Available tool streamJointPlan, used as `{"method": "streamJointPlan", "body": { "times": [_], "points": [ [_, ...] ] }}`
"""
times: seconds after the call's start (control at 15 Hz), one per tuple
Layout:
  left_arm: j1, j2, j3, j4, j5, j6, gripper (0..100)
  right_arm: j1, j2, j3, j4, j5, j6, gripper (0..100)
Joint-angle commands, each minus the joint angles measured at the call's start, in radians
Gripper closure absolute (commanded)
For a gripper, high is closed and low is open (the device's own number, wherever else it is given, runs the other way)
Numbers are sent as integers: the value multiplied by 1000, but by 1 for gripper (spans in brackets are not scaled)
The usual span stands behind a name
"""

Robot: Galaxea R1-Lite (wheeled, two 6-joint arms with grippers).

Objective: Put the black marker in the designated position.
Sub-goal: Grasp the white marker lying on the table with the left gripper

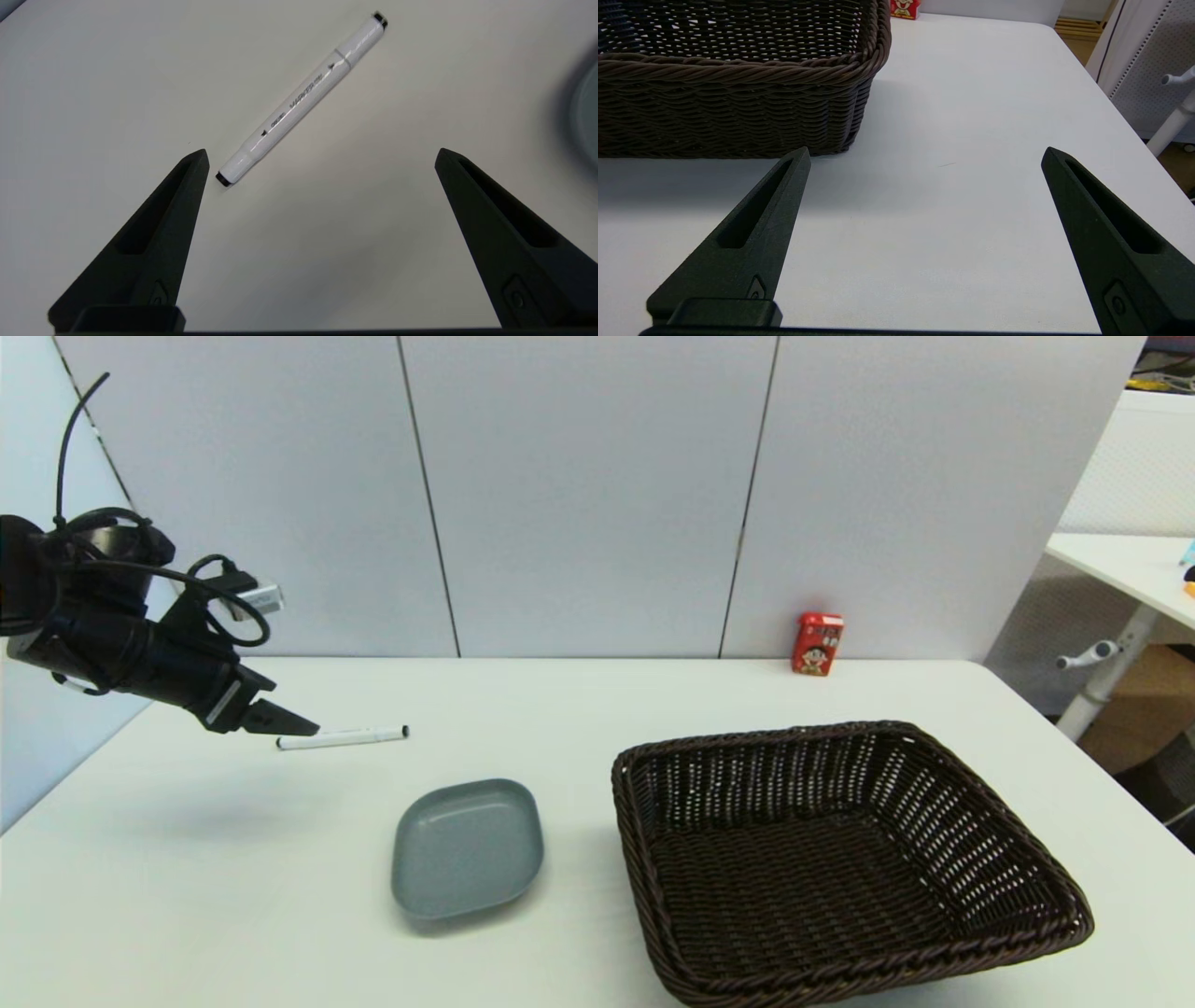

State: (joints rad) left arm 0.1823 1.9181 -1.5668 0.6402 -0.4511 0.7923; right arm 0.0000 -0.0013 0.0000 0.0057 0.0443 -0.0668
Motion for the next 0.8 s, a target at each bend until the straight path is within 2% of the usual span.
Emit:
{"method": "streamJointPlan", "body": {
  "times": [0.07,0.53,0.8],
  "points": [
    [72,128,-105,130,-80,268,0,0,1,0,0,0,-1,0],
    [91,229,-160,127,-250,432,0,0,1,0,0,0,-1,0],
    [91,269,-179,127,-301,438,0,0,1,0,0,0,-1,0]
  ]
}}
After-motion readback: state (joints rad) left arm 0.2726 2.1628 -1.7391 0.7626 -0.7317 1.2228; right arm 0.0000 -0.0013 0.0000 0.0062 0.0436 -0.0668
